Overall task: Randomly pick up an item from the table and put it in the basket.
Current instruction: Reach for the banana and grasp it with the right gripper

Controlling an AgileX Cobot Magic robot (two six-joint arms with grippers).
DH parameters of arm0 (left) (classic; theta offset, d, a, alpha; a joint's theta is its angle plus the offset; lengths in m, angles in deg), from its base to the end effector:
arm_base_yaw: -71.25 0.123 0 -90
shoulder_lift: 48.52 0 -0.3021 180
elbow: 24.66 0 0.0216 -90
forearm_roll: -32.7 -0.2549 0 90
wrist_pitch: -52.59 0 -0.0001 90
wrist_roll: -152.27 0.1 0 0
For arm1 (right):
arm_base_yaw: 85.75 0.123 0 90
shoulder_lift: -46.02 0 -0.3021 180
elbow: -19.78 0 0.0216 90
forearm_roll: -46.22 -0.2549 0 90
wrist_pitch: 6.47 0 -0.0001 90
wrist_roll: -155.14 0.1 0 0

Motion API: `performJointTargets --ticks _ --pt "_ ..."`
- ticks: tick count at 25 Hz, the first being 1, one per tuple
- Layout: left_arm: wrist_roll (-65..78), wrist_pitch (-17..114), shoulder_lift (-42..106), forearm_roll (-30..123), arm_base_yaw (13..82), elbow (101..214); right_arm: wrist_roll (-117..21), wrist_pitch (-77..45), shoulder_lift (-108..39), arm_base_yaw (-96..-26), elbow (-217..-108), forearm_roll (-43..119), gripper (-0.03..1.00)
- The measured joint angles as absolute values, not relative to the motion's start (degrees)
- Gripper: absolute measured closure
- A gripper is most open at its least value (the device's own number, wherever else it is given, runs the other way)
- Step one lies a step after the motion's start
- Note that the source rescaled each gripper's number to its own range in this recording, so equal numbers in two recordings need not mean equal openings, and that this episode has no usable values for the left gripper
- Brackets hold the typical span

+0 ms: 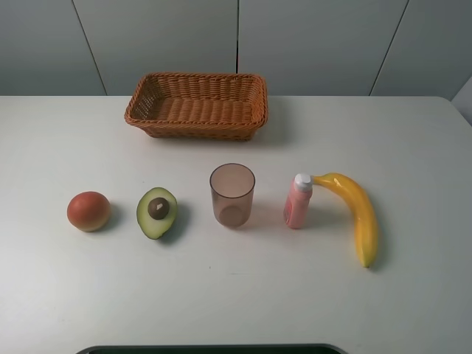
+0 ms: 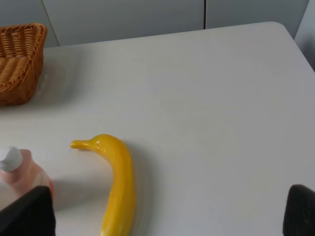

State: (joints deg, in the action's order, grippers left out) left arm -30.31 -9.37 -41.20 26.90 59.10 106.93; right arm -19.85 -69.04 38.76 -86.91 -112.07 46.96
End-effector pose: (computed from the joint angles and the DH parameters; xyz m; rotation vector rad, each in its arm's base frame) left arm -0.0107 0.0114 0.2767 0.1644 2.0435 -0.0387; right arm -0.0139 -0.0009 0.2767 0.1118 2.0561 0.0261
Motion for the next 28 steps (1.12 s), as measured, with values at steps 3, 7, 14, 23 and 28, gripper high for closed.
performJointTargets --ticks 3,7,14,23,28 --pt "-30.31 -9.37 -41.2 26.9 59.1 106.93 -21.49 -68.49 37.59 -86.91 -114.75 46.96 -0.03" --pt "-30.31 -9.37 -41.2 26.9 59.1 106.93 -26.45 -68.33 28.2 -86.91 -121.07 47.08 -0.03" --pt "-30.31 -9.37 -41.2 26.9 59.1 106.93 -32.99 -68.86 2.74 -86.91 -135.25 43.79 -0.03" --pt "-30.31 -9.37 -41.2 26.9 59.1 106.93 -36.29 -68.15 -26.44 -86.91 -140.22 38.68 -0.03" --pt "-30.31 -9.37 -41.2 26.9 59.1 106.93 -37.26 -66.71 -38.88 -84.56 -140.22 37.66 -0.03"
